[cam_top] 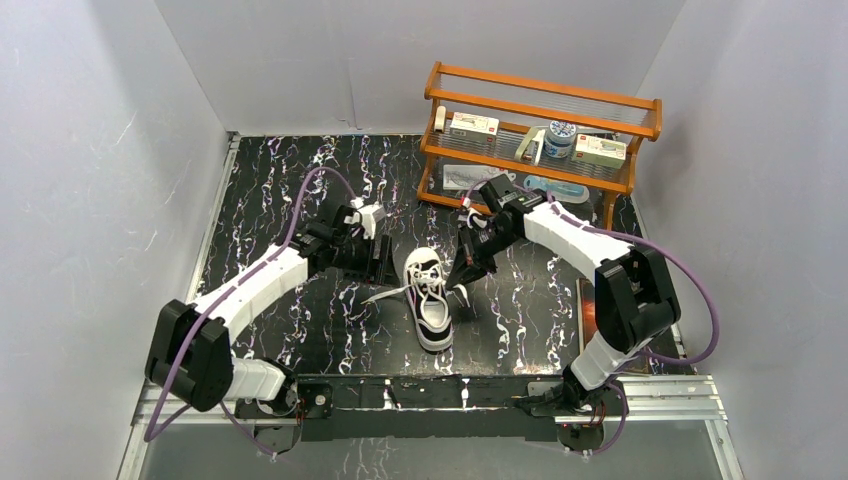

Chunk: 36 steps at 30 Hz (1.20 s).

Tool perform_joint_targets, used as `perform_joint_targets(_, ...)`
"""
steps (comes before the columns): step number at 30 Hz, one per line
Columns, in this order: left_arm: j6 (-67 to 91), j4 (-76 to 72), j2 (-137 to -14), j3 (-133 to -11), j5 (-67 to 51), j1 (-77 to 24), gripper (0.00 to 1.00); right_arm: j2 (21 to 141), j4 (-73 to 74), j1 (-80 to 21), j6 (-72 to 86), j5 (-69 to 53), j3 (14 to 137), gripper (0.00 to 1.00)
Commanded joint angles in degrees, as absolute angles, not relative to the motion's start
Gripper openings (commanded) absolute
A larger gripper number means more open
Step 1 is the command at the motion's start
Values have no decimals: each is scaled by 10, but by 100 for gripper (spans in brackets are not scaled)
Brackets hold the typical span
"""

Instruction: Tie the shoes

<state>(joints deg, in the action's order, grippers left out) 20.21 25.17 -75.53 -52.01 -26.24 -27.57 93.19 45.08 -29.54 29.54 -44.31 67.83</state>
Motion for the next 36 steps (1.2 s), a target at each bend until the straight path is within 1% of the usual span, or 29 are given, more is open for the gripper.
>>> perform_joint_targets(1,40,153,-786,-499,-283,-285,64,936,463,-293,259,-474,722,0)
perform_joint_targets(5,-47,92,-812,-474,-336,-300,63,940,466,-288,250,-488,727,0)
perform_joint_targets(7,-80,78,-828,-470,-334,-304,64,939,468,-287,243,-490,729,0)
perform_joint_targets(13,-112,38,-889,-469,-334,-308,55,926,468,-282,236,-495,714,0)
perform_joint_targets(15,-100,-3,-903,-461,-324,-313,53,920,465,-282,237,-498,706,0)
perform_joint_targets(19,-63,-48,-923,-454,-296,-320,38,916,471,-282,238,-498,707,0)
perform_joint_targets(20,-57,-46,-923,-454,-286,-323,32,915,474,-282,235,-494,710,0)
perform_joint_targets(23,-24,-23,-894,-442,-242,-324,0,912,486,-282,226,-485,717,0)
perform_joint_targets(25,27,16,-852,-436,-202,-323,0,909,499,-281,217,-473,721,0)
perform_joint_targets(30,141,160,-724,-442,-201,-325,0,895,529,-277,198,-397,731,0)
perform_joint_targets(32,215,214,-675,-451,-156,-326,0,888,543,-273,194,-371,733,0)
perform_joint_targets(34,287,280,-640,-465,-120,-326,0,879,562,-267,190,-333,734,0)
perform_joint_targets(36,349,335,-620,-474,-123,-326,0,867,586,-260,185,-285,733,0)
